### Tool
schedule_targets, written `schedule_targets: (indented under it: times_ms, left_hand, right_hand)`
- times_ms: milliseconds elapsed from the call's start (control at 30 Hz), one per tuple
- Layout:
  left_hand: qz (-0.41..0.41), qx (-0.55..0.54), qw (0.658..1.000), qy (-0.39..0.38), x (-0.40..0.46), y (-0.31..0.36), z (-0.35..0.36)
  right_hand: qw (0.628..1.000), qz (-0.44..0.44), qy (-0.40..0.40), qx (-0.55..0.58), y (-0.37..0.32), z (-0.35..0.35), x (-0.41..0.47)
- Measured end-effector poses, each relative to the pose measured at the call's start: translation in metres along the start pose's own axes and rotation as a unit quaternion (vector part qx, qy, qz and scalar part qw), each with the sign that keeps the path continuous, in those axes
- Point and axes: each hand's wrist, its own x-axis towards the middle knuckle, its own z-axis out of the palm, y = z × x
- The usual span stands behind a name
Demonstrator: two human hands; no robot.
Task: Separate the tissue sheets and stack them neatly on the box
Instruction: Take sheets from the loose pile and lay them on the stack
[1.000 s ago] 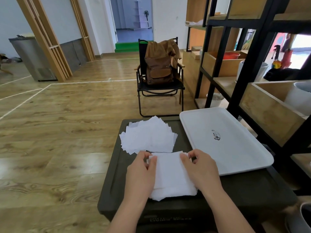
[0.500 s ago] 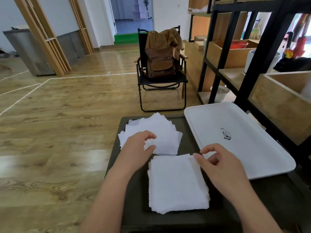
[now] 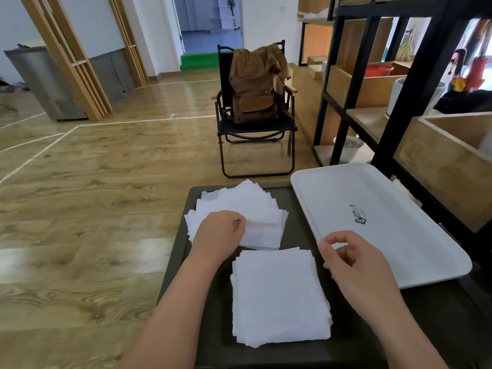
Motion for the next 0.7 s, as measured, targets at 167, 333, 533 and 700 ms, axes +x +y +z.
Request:
schedule_targets:
  times_ms: [167,333,533,700]
  left_hand:
    - [-0.069,-0.164,0.978,0.106,-0.005,0.012,-0.021]
    - [-0.153,-0.462,0.864,0.126,-0.028,0.037,-0.065]
    - [-0.136,-0.553,0.820,0.054,-0.068,0.063,-0.106]
    - [-0.111,-0.534,0.836,0.054,-0.091,0.073,-0.114]
  right_hand:
    - [1.000,-0.011,0.014,0.021,-0.007,-0.001,-0.002]
    - [0.998,-0.054,0.005,0.044,-0.028,0.001,-0.002]
    - [0.986,-0.101,-0.051,0.119,-0.067,0.010,-0.006]
    - [0.963,-0.119,-0.083,0.225,-0.083,0.007,-0.021]
